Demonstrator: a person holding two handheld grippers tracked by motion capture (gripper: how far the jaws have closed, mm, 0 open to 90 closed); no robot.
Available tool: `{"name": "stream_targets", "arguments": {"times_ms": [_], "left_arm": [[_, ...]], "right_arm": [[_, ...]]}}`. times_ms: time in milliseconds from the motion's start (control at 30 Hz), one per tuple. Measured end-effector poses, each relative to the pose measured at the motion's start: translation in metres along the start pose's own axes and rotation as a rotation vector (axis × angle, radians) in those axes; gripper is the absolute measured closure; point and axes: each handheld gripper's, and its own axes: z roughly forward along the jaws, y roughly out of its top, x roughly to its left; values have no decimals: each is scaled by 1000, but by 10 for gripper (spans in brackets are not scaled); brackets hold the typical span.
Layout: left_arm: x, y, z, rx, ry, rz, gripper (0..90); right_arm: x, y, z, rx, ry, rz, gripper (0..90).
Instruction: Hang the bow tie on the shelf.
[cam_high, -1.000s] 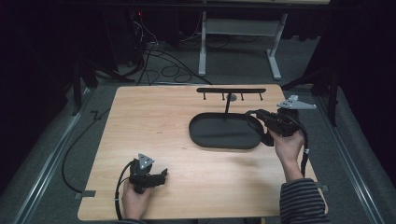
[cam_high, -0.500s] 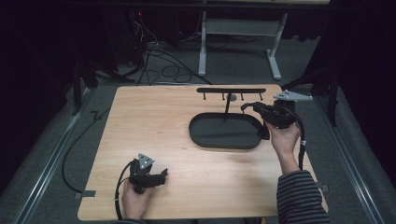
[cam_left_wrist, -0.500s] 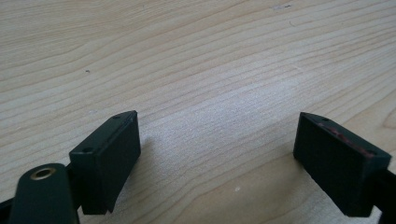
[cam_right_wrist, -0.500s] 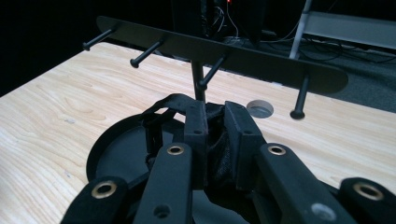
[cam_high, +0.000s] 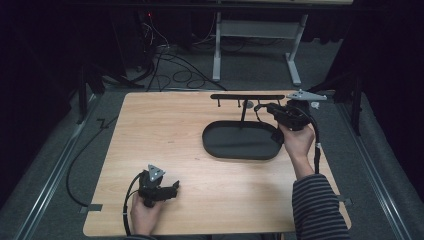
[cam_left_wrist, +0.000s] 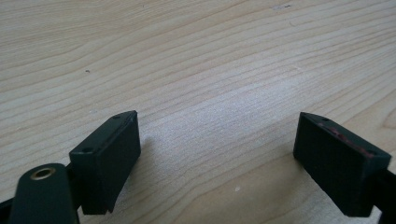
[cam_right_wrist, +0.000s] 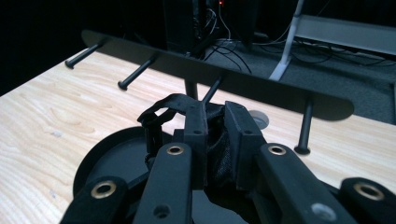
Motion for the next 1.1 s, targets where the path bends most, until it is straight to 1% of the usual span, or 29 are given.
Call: {"name": "stream_targets", "arguments": {"times_ms": [167, 300, 667, 900, 967, 1100], "left_arm": [[0, 0, 0, 0, 0, 0, 152], [0, 0, 0, 0, 0, 0, 152], [0, 0, 0, 1, -1, 0, 152], [0, 0, 0, 0, 1, 0, 152], [0, 0, 0, 0, 0, 0, 152], [0, 0, 0, 0, 0, 0, 152]], "right_arm": [[-1, 5, 8, 14, -22, -3, 812], [-2, 5, 14, 22, -36, 10, 811], [-3, 3, 30, 39, -61, 21, 804], [-5, 2, 30, 51, -62, 27, 792], [-5, 2, 30, 53, -64, 18, 792], [-5, 2, 30, 57, -64, 20, 791]]}}
